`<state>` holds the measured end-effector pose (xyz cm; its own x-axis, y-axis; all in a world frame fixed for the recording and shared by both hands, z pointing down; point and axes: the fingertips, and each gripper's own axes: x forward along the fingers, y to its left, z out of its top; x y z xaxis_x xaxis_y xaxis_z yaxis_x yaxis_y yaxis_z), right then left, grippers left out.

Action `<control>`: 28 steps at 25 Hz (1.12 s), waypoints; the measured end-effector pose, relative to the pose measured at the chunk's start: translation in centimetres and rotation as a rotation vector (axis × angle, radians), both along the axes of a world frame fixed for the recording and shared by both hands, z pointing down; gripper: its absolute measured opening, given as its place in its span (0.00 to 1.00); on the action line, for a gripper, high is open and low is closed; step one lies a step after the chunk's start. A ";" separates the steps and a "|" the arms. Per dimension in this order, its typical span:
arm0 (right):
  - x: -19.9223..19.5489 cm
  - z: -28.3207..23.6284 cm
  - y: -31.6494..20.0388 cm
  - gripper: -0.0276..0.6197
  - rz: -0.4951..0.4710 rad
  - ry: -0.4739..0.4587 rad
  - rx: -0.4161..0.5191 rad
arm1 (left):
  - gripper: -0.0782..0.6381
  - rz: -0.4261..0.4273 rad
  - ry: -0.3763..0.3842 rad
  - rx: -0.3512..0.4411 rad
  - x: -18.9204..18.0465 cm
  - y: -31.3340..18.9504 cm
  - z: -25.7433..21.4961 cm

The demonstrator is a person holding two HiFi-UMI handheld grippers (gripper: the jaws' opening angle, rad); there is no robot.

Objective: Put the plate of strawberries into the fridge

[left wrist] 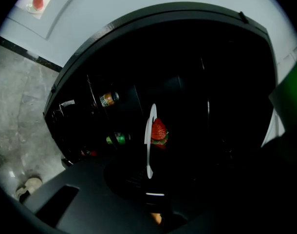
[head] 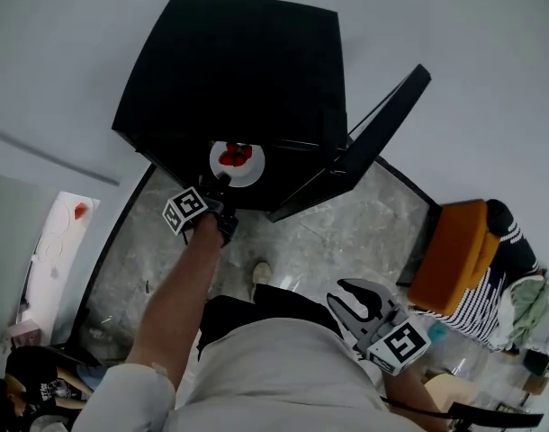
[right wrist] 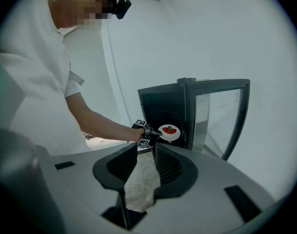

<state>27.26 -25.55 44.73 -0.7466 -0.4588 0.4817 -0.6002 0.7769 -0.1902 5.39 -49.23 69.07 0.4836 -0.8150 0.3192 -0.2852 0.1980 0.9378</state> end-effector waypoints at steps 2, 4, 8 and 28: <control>1.2 0.4 -0.5 0.23 0.025 0.017 -0.009 | 0.14 -0.022 -0.016 -0.023 -0.3 -1.3 1.2; 2.3 0.7 -0.9 0.23 0.045 0.034 -0.019 | 0.14 -0.042 -0.036 -0.040 -0.6 -2.5 2.2; 3.9 1.3 -1.0 0.23 0.055 0.052 -0.044 | 0.14 -0.065 -0.062 -0.068 -0.6 -4.3 3.3; 4.8 1.7 -0.2 0.23 0.083 0.015 -0.065 | 0.35 0.138 -0.751 -0.190 -2.0 -4.6 4.2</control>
